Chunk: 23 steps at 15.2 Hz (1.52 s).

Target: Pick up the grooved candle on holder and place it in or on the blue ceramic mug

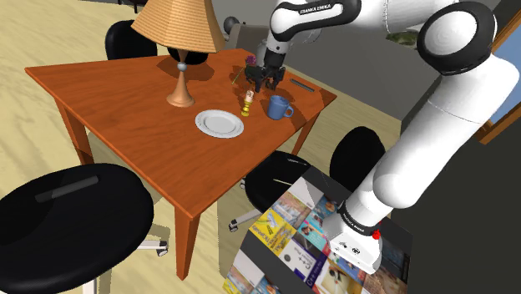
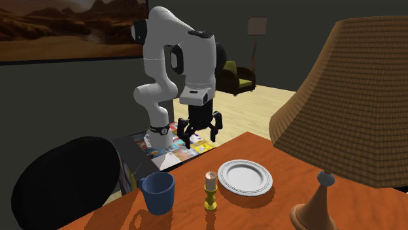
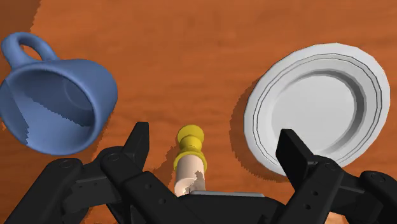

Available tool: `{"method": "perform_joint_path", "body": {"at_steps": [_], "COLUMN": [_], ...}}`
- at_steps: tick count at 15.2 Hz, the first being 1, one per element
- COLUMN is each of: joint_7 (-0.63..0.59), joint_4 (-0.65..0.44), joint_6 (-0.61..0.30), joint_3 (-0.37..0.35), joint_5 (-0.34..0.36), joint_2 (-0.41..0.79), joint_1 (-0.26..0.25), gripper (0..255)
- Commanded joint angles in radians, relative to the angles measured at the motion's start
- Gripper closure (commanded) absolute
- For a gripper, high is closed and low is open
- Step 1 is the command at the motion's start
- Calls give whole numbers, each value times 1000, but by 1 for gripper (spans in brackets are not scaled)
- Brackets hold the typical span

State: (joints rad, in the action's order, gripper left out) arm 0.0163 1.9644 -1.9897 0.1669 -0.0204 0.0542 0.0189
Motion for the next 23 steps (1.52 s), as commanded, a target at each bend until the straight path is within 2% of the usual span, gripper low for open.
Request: {"method": "perform_joint_path", "body": {"at_steps": [1, 8, 16, 23], "joint_7": [13, 57, 62, 62], "joint_4": [-69, -379, -322, -322], "joint_6": [-4, 20, -68, -67], "joint_3": [2, 2, -2, -2], "joint_5": [-13, -61, -68, -68], "joint_2": [71, 353, 384, 384], "joint_1": [4, 40, 41, 41], "gripper": [0, 0, 0, 0]}}
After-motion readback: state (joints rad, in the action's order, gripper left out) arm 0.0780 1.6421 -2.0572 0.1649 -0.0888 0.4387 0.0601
